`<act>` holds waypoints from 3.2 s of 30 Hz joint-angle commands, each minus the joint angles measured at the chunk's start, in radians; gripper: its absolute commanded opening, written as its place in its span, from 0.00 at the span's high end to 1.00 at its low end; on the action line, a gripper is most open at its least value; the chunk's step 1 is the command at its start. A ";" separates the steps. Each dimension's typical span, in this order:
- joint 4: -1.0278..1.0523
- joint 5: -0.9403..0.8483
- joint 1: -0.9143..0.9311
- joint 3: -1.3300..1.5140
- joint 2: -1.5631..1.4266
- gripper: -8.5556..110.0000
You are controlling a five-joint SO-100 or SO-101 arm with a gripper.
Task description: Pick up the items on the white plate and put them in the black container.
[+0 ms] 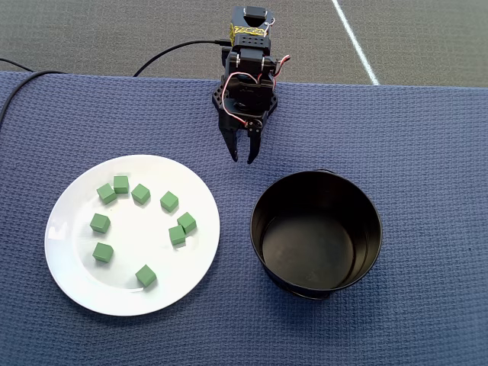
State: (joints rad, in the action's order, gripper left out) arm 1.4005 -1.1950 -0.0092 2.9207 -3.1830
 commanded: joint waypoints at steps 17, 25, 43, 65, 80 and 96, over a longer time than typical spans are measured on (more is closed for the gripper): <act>0.081 0.221 0.041 0.040 0.006 0.93; 0.037 0.411 0.216 -0.298 0.288 0.93; -0.020 0.881 0.618 -1.402 1.516 0.83; -0.006 1.562 0.509 -1.374 1.819 0.81; -0.150 1.552 0.491 -1.336 1.913 0.83; 0.083 1.399 0.457 -1.674 1.666 0.93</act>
State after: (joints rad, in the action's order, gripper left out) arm 1.3990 0.3267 0.4771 1.5002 -1.3530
